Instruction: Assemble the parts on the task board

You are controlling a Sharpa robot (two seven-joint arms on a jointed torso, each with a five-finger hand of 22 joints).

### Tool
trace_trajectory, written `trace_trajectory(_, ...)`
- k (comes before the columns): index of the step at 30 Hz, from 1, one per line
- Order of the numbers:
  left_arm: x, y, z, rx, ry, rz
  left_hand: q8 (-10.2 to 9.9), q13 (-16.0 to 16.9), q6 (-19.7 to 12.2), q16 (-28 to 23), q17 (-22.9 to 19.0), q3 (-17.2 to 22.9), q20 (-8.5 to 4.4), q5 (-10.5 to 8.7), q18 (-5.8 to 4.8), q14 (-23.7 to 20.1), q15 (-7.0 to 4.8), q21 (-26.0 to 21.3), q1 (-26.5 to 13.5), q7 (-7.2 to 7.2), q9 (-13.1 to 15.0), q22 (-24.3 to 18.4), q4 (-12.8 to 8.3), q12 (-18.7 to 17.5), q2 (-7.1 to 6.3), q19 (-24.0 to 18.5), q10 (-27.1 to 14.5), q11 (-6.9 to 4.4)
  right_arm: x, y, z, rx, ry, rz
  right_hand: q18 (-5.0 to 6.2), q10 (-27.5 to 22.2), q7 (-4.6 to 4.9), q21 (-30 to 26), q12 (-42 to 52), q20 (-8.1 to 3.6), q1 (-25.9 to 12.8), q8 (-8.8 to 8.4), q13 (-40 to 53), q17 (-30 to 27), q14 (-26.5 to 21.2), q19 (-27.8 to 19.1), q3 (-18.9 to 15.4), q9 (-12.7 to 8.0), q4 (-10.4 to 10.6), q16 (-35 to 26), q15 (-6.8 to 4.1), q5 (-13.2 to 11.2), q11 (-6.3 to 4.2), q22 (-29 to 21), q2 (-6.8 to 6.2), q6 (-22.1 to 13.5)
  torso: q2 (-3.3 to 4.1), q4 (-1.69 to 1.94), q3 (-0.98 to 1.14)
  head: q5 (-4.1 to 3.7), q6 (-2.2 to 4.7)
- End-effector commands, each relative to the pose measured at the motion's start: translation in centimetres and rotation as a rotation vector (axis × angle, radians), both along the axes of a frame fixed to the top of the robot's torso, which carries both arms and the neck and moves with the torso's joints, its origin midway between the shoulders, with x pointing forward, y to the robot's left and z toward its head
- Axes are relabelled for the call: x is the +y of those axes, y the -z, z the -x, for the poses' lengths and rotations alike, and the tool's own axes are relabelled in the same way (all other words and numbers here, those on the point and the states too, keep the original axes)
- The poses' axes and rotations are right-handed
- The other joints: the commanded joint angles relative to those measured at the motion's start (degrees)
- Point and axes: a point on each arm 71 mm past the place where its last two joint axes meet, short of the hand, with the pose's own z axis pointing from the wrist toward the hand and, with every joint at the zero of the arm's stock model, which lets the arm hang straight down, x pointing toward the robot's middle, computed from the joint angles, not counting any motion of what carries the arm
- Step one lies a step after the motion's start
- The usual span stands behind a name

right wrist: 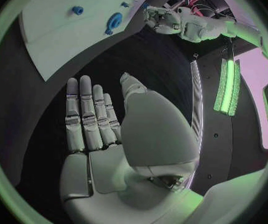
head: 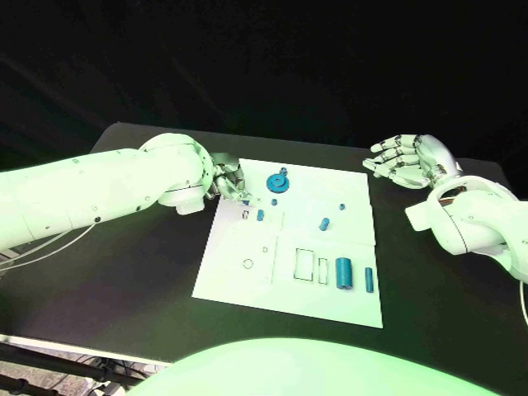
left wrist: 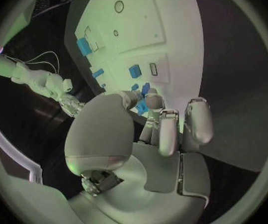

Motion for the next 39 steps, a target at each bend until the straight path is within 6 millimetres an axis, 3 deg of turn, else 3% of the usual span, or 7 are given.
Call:
trace_trajectory(1,-0.3,0.2,0.3,-0.007,0.029,-0.035,0.3,0.1,1.0,0.4,11.5,8.2,-0.04,0.20,-0.02,4.9,-0.52,0.4,0.0,-0.67,1.0,0.1,-7.7,0.3,-0.61,0.3,0.6,0.07,0.2,0.1,0.1,0.003,-0.030,0.001,0.65,0.8,2.88,-0.9,-2.4,0.49,0.1,-0.06,-2.7,-2.0,-1.0,-0.9,0.5,-0.5,0.1,-2.1,0.36,0.2,0.36,-1.4,0.27,0.2,-0.03,-0.04,0.00,0.17,-0.10)
trace_trajectory(20,-0.7,1.2,1.1,0.032,0.074,-0.067,0.3,0.5,1.2,0.4,11.6,10.2,-0.15,0.41,-0.06,4.9,-0.61,0.5,-0.9,-0.72,1.3,0.3,-9.0,0.5,-1.21,0.5,1.1,-0.03,0.1,0.1,0.0,0.005,-0.027,-0.015,0.63,1.4,3.27,-1.4,-5.3,1.17,0.5,-0.56,-6.2,-5.1,-2.0,-2.4,0.6,-1.3,0.0,-4.8,1.02,0.2,0.84,-3.8,0.45,0.3,0.00,-0.05,0.04,0.32,-0.29)
trace_trajectory(30,-0.6,1.7,1.2,0.043,0.072,-0.073,0.4,0.7,1.4,0.5,11.7,10.8,-0.17,0.43,-0.12,5.0,-0.62,0.6,-1.4,-0.73,1.4,0.6,-9.4,0.6,-1.43,0.7,1.3,-0.03,0.0,0.2,0.0,0.001,-0.026,-0.024,0.67,2.4,3.82,-1.6,-9.1,2.73,0.8,-3.37,-6.6,-9.9,-2.7,-8.7,0.8,-2.7,-0.1,-7.5,2.04,0.2,1.47,-9.2,0.54,1.1,0.04,-0.11,0.05,0.45,-0.33)
trace_trajectory(39,-0.6,2.0,1.3,0.053,0.075,-0.076,0.4,0.8,1.4,0.5,11.8,11.0,-0.17,0.44,-0.14,5.0,-0.62,0.6,-1.6,-0.75,1.4,0.7,-9.5,0.7,-1.50,0.7,1.4,-0.05,-0.1,0.2,0.0,0.000,-0.024,-0.026,0.73,2.6,3.85,-1.6,-9.7,3.08,0.8,-3.82,-6.6,-10.8,-2.6,-10.5,0.9,-2.9,-0.1,-7.7,2.18,0.2,1.52,-10.5,0.57,1.4,0.02,-0.10,0.09,0.48,-0.33)
